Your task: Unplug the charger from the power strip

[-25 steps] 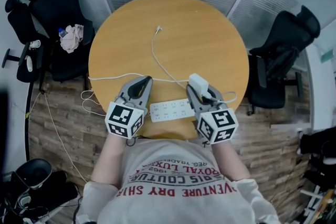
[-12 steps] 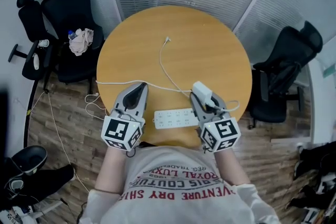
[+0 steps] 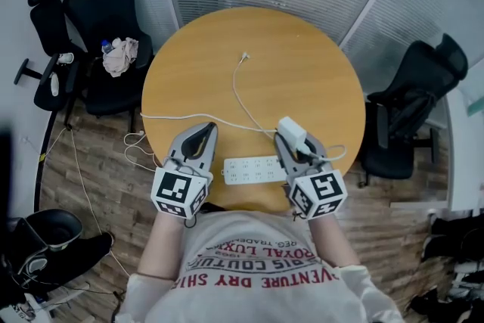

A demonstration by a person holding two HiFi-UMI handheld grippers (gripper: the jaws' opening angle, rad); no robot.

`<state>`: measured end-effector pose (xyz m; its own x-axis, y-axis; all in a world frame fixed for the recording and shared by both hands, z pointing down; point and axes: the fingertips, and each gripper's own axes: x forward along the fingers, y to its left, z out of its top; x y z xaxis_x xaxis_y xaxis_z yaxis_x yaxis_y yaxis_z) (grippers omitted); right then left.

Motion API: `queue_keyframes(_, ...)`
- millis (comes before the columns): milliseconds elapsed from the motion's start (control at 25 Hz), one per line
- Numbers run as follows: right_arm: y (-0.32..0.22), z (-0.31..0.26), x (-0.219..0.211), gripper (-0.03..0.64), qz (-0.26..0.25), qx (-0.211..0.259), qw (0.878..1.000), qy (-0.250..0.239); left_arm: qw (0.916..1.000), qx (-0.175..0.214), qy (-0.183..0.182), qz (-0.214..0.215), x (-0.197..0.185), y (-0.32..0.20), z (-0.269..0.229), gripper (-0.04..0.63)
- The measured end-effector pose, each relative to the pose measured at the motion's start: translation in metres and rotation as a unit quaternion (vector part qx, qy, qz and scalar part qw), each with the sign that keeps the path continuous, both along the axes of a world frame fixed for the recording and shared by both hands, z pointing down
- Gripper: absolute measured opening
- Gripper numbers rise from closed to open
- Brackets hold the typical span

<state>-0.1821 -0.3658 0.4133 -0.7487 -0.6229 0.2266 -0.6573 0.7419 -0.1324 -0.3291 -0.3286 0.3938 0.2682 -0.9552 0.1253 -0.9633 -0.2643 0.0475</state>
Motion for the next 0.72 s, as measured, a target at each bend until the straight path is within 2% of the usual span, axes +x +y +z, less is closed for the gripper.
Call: queue_keyframes(720, -0.003, -0.005, 0.004, 0.153, 0.016, 0.011, 1.000, 0.005, 0.9996, -0.005, -0.022, 0.018, 0.015, -0.004, 0.001, 0.034)
